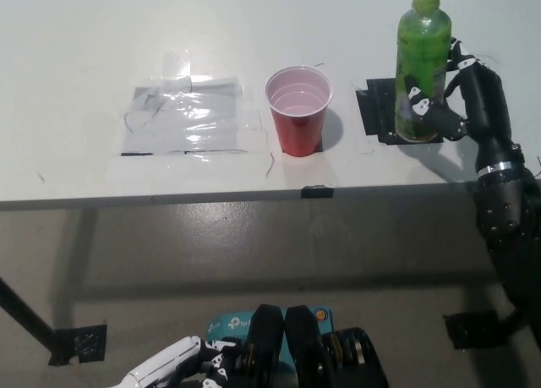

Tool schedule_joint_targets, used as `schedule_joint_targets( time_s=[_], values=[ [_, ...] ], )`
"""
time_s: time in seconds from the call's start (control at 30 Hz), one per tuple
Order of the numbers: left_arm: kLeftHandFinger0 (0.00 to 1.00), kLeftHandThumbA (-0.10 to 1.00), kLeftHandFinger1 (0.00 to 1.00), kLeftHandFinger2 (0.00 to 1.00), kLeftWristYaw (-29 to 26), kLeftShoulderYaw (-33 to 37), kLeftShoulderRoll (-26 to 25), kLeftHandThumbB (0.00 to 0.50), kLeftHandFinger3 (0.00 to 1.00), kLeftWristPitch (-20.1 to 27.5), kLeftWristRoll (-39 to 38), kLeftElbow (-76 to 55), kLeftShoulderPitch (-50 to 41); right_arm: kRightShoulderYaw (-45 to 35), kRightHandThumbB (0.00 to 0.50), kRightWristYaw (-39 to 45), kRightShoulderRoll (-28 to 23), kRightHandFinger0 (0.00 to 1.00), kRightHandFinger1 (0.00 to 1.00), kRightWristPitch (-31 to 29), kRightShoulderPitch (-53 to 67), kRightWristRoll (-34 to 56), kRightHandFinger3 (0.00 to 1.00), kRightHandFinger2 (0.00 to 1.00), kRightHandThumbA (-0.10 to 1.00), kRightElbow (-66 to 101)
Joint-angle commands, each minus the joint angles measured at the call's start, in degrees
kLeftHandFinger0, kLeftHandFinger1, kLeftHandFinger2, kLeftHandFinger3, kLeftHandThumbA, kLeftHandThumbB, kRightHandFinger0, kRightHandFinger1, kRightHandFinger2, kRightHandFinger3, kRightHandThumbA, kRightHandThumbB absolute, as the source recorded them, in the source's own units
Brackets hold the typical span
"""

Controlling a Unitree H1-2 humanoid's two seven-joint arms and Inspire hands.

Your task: The robot uses its right hand to pick up a bottle kept in the middle of the desk and tilt it into a cup kept next to it to pour water out

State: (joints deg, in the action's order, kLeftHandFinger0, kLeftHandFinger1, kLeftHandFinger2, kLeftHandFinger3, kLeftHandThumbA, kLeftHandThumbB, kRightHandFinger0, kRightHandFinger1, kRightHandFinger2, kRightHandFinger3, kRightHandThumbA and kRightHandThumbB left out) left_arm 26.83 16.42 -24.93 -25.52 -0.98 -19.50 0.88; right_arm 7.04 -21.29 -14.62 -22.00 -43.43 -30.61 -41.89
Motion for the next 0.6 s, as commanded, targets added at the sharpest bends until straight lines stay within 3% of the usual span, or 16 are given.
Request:
schedule_joint_targets(
  time_s=[0.0,0.03,0.07,0.2,0.33,0.53,0.57],
  values=[
    [0.89,1.00,0.93,0.88,-0.41,-0.83,-0.25,0.500,0.93,0.21,0.40,-1.25,0.78,0.07,0.083,-6.86,-0.07,0.10,0.02,-4.93,-2.78,0.80,0.30,0.00,-0.10,1.10],
    [0.89,1.00,0.94,0.88,-0.15,-0.81,-0.37,0.500,0.95,0.41,0.23,-1.22,0.80,0.18,0.071,-7.24,0.25,0.01,0.00,-4.93,-2.43,2.13,0.31,0.00,-0.10,0.77],
    [0.89,1.00,0.94,0.88,-0.04,-0.81,-0.41,0.500,0.95,0.42,0.16,-1.25,0.82,0.21,0.068,-7.38,0.34,0.00,0.00,-4.93,-2.37,2.45,0.31,0.00,-0.10,0.66],
    [0.88,1.00,0.94,0.89,-0.14,-1.10,-0.49,0.500,0.95,0.63,0.27,-1.16,0.67,-1.46,0.067,-8.89,2.59,0.00,0.00,-4.93,-2.20,5.12,0.29,0.00,-0.10,-1.21],
    [0.88,1.00,0.94,0.88,-0.51,-1.54,-0.08,0.500,0.93,0.33,0.15,-1.43,0.36,-1.66,0.025,-10.44,3.81,0.00,0.00,-4.93,-2.03,7.30,0.31,0.00,-0.10,-2.41],
    [0.89,1.00,0.95,0.89,-0.44,-1.58,-0.06,0.500,0.93,0.44,0.37,-1.39,0.30,0.50,0.000,-13.23,3.42,0.00,0.01,-4.93,-1.26,4.50,0.31,0.02,-0.10,-3.79],
    [0.89,1.00,0.95,0.89,-0.47,-1.70,0.08,0.500,0.93,0.46,0.17,-1.30,0.28,1.72,0.006,-13.71,2.81,0.07,0.07,-4.93,-1.19,4.01,0.31,0.05,-0.10,-4.38]
  ],
)
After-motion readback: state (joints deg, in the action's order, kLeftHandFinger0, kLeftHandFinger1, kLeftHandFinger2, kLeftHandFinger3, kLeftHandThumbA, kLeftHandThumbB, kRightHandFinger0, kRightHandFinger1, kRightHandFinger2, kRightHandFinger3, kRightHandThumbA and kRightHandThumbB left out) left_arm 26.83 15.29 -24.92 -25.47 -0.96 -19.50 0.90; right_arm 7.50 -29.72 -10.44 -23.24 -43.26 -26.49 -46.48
